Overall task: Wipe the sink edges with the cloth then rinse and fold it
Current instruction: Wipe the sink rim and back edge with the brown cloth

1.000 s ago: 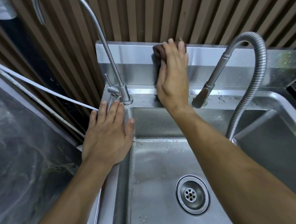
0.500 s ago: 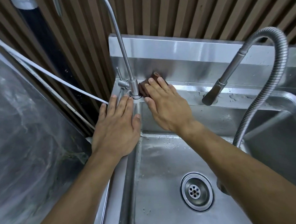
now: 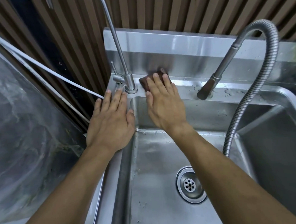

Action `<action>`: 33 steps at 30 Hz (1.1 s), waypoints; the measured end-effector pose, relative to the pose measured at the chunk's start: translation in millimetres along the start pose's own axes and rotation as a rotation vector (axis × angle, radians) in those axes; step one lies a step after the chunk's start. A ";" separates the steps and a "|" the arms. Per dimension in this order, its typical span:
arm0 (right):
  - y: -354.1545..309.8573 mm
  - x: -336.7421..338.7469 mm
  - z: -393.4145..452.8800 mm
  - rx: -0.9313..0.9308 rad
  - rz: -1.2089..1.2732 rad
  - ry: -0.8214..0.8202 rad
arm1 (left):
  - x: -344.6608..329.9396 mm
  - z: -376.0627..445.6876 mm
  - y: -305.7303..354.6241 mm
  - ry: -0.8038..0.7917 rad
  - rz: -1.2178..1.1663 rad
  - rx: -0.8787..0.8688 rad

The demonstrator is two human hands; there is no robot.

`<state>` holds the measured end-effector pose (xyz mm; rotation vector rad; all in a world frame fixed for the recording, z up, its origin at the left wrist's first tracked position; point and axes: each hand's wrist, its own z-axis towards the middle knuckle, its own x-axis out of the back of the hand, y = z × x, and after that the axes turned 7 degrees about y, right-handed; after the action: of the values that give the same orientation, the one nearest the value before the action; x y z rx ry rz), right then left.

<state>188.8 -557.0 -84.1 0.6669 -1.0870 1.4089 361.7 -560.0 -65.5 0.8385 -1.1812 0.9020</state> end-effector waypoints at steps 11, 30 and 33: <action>-17.1 9.0 5.6 0.116 0.077 -0.158 | 0.7 -1.5 0.7 -0.008 0.012 0.004; 10.5 16.4 25.4 0.239 0.081 -0.276 | 3.6 -7.6 2.6 -0.031 -0.027 0.078; 21.2 17.8 14.7 0.203 -0.018 -0.220 | 4.9 -7.4 2.9 -0.025 -0.041 0.112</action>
<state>162.6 -560.1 -67.3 0.9945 -1.1122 1.4672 362.6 -551.5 -61.8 0.9633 -1.1388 0.9335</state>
